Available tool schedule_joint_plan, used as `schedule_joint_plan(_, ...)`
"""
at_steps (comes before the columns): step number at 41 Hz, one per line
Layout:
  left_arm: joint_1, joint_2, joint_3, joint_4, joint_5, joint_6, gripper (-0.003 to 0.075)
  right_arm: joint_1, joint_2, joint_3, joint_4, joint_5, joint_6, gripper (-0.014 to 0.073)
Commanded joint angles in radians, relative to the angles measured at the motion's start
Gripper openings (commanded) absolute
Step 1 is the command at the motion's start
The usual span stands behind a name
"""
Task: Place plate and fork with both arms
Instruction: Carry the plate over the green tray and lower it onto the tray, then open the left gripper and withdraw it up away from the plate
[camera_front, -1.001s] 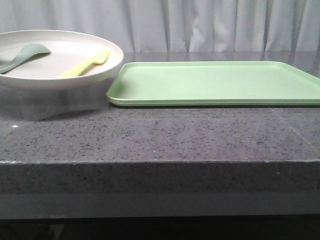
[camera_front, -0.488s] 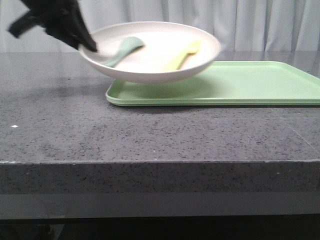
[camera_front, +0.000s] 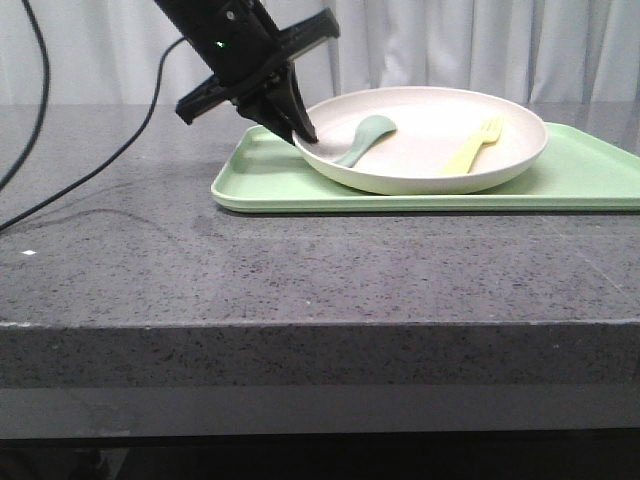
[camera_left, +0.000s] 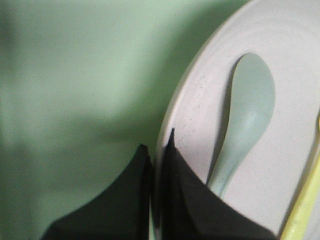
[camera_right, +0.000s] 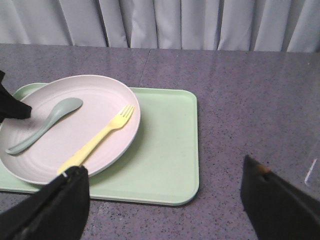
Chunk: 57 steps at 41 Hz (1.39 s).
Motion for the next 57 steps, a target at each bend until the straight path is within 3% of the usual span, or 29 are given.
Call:
schedule_joint_plan(1,-0.018,-0.038,-0.064,-0.048,-0.021,-0.036,-0.0018,0.002,0.008,-0.038,-0.011,-0.074,-0.002,0.0633)
schedule_joint_plan(20,-0.026,-0.031,-0.068,-0.05,-0.027,-0.038,-0.0004,0.002,0.008,-0.038,-0.011,-0.074,-0.002,0.0633)
schedule_joint_plan(26,-0.026,-0.031,-0.068,-0.05,-0.027,-0.038,0.0135,0.002,0.008,-0.038,-0.011,-0.074,-0.002,0.0633)
schedule_joint_plan(31,-0.026,-0.031,-0.081,-0.05,-0.02,-0.038,0.0322,0.002,0.008,-0.038,-0.011,-0.074,-0.002,0.0633)
schedule_joint_plan(35,-0.026,-0.031,-0.128,-0.048,0.016,-0.029,0.0384,0.002,0.008,-0.038,-0.011,-0.074,-0.002,0.0633)
schedule_joint_plan(41,-0.018,-0.031,-0.247,-0.038,0.091,0.017,0.0344,0.002,0.008,-0.038,-0.011,-0.074,-0.002,0.0633)
schedule_joint_plan(47,-0.017,-0.031,-0.356,0.001,0.17,0.019,0.0204,0.002,0.008,-0.038,-0.011,-0.074,-0.002,0.0633)
schedule_joint_plan(53,-0.017,-0.031,-0.417,0.042,0.245,0.02,-0.0004,0.002,0.008,-0.038,-0.011,-0.074,-0.002,0.0633)
schedule_joint_plan(57,-0.017,-0.031,-0.436,0.045,0.28,0.04,-0.0018,0.002,0.008,-0.038,-0.011,-0.074,-0.002,0.0633)
